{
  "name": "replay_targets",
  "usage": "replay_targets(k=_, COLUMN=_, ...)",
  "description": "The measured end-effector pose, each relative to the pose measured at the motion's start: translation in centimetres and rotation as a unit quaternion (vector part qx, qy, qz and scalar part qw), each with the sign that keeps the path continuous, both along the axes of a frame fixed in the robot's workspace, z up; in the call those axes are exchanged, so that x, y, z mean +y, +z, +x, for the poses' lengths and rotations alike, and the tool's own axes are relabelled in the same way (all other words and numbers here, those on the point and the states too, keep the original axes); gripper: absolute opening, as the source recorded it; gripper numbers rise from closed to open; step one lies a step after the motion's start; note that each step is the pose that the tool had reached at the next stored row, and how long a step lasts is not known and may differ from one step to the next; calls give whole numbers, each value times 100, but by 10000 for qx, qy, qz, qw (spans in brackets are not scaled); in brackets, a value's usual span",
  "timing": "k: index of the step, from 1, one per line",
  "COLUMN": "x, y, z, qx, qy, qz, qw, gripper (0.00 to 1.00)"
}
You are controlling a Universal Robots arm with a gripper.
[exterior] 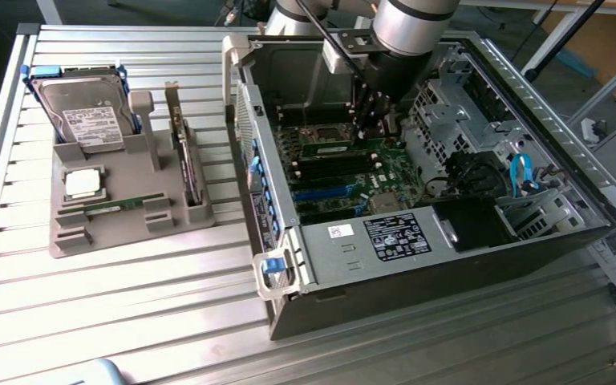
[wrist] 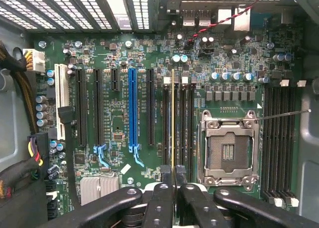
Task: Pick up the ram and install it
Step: 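Insert the ram into the slot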
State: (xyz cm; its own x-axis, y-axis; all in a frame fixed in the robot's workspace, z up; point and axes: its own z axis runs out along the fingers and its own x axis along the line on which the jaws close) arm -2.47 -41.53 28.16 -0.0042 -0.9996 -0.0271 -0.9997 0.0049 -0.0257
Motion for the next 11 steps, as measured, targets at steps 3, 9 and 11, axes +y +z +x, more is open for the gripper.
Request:
replay_targets(k=3, x=0, y=-1, z=15, qx=0, qy=0, qz=1, qw=10000, gripper=12)
replay_targets(k=9, x=0, y=-1, z=74, qx=0, qy=0, qz=0, qw=10000, gripper=12)
replay_targets(k=11, x=0, y=0, z=85, qx=0, qy=0, qz=0, qw=10000, gripper=12)
